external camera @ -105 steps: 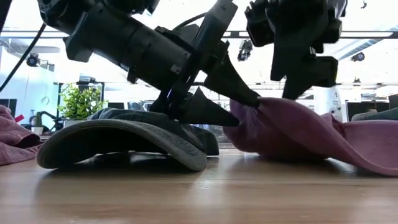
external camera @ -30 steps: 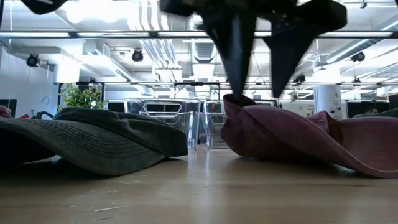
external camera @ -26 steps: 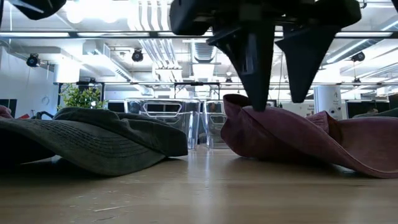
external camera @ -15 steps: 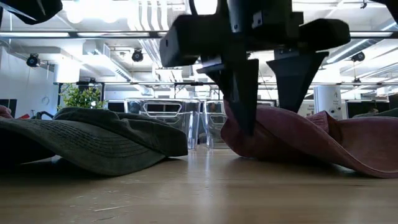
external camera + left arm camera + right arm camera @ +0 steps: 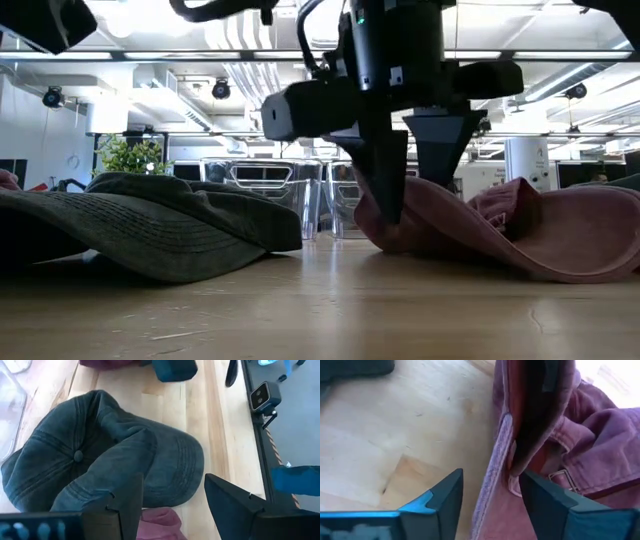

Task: Pick & Place hat
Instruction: Put the right red cap into the right transparent bin

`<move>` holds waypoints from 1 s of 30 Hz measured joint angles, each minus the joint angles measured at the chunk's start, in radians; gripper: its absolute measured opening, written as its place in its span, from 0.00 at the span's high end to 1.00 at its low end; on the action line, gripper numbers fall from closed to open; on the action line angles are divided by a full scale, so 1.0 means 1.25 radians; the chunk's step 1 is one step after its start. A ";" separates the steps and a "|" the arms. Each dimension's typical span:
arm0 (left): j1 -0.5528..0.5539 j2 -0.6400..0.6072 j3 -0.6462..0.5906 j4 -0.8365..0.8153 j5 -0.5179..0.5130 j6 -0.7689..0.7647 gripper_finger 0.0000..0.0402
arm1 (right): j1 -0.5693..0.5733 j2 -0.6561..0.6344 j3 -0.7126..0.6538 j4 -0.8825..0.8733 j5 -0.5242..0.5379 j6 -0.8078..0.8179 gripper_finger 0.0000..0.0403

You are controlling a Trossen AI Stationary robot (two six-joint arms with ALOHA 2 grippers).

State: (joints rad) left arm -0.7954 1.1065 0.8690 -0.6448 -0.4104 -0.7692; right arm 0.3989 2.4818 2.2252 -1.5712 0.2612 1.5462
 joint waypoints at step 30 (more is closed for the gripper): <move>-0.004 0.000 -0.009 0.001 0.002 0.008 0.49 | 0.032 -0.048 0.068 0.053 0.098 0.025 0.97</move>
State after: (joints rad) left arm -0.8004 1.1065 0.8577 -0.6440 -0.4084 -0.7593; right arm 0.4394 2.4223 2.3106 -1.5051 0.3832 1.5771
